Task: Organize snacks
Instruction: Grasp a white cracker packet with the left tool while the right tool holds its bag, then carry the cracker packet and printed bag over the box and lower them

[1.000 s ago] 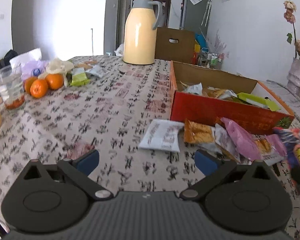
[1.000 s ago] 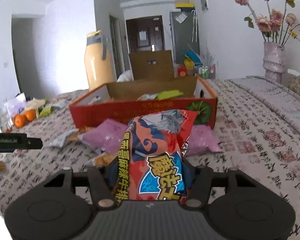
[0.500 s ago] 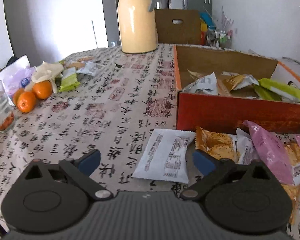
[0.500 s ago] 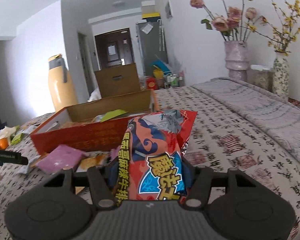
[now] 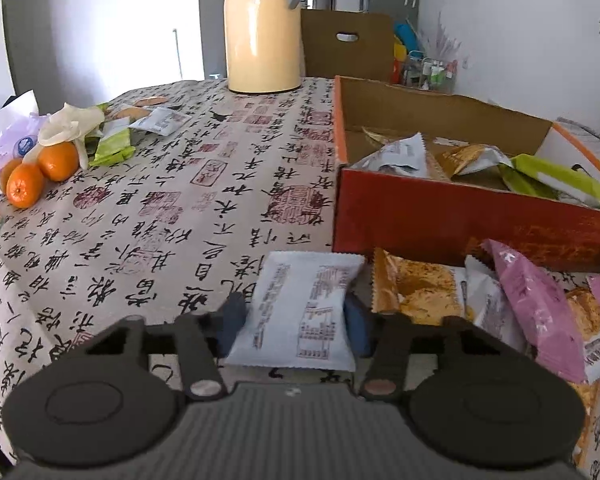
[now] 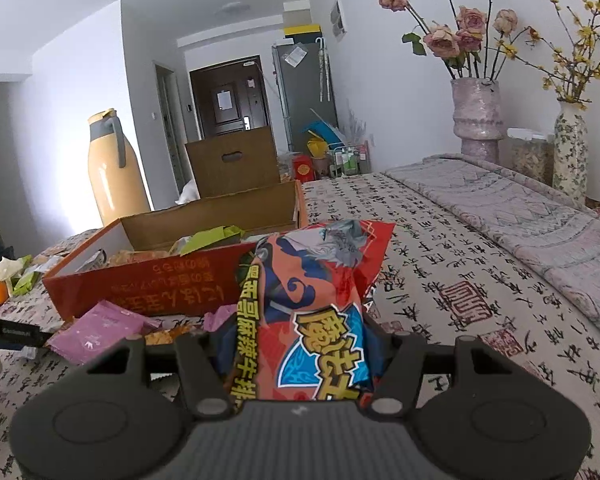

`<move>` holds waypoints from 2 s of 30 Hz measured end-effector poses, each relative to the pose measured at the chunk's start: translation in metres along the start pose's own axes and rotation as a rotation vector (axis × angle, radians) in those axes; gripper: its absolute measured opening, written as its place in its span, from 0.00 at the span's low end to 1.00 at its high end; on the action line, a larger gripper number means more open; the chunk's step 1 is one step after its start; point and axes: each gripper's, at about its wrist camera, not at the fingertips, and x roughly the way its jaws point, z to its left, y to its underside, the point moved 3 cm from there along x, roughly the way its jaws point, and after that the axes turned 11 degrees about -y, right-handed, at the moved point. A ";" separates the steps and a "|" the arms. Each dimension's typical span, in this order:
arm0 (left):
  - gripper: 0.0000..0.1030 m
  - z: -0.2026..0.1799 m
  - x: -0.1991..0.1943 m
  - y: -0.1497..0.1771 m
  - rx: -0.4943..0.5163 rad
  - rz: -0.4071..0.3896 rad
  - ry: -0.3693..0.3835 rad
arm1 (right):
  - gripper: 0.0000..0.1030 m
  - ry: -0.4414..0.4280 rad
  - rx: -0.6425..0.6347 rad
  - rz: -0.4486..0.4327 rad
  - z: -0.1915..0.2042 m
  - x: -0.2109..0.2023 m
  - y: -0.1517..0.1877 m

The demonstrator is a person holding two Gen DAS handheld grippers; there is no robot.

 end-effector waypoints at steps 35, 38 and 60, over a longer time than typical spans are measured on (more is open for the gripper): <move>0.33 0.007 -0.074 -0.019 -0.038 -0.235 0.027 | 0.57 -0.041 -0.043 -0.037 0.012 -0.001 -0.017; 0.33 0.001 -0.085 -0.032 -0.041 -0.275 0.047 | 0.57 -0.061 -0.064 -0.061 0.021 0.001 -0.030; 0.33 -0.063 -0.068 -0.117 -0.058 -0.354 0.077 | 0.57 -0.159 -0.148 -0.070 0.077 0.100 -0.118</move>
